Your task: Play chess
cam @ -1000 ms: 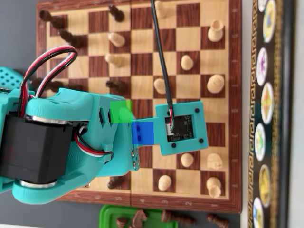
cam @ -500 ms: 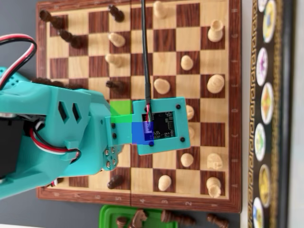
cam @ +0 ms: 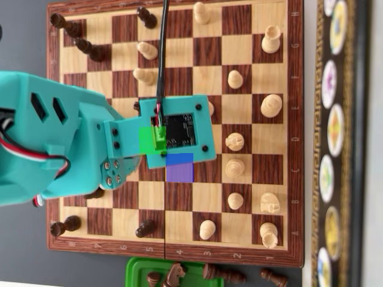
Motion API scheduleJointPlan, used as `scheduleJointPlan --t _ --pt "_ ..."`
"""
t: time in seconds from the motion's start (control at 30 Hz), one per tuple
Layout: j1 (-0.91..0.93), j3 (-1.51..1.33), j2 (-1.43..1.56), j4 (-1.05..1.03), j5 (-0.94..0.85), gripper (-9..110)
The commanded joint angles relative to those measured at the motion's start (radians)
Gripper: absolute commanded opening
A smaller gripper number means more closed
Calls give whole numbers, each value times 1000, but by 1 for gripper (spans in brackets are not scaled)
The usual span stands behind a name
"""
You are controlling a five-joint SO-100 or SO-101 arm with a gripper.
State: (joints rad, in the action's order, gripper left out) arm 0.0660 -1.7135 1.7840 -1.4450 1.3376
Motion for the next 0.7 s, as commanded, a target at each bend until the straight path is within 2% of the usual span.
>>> scheduleJointPlan --t 0.0,0.67 --pt "-3 -6 46 11 9 3" --pt "-34 -8 -49 49 6 3"
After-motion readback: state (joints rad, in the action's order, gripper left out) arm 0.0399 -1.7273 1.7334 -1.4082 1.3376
